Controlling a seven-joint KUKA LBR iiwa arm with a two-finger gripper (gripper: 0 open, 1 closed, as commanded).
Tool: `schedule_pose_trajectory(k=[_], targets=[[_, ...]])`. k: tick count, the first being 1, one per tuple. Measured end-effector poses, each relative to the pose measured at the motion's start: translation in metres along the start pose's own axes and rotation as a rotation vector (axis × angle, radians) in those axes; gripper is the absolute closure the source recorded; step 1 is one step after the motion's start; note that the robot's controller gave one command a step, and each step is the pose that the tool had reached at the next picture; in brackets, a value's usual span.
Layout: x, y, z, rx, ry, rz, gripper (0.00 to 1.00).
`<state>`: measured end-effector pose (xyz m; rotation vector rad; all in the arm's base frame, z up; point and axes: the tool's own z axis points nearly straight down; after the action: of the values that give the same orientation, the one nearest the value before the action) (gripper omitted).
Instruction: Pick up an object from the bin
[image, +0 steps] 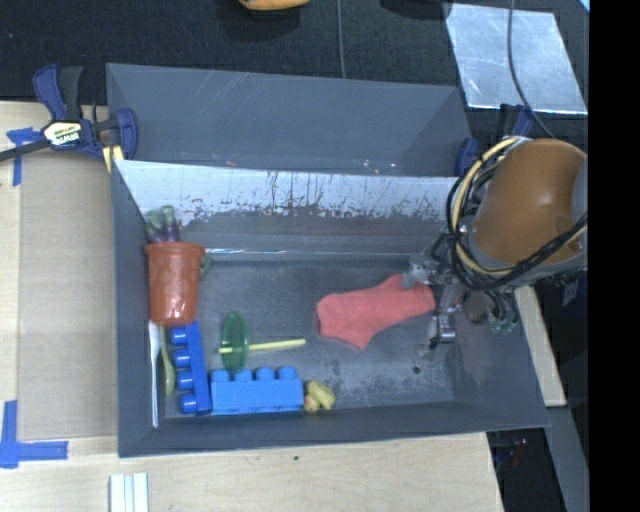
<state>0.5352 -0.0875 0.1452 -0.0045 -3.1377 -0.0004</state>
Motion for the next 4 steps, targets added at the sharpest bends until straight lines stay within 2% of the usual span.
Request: schedule_pose_trajectory(k=[1, 2, 3, 4], targets=[[-0.002, 0.000, -0.003, 0.001, -0.007, -0.002, 0.00], [0.013, -0.007, -0.074, 0.000, -0.004, 0.035, 0.00], [-0.022, 0.018, -0.043, 0.002, -0.016, 0.026, 0.00], [-0.036, 0.033, -0.030, 0.003, -0.010, -0.009, 0.00]])
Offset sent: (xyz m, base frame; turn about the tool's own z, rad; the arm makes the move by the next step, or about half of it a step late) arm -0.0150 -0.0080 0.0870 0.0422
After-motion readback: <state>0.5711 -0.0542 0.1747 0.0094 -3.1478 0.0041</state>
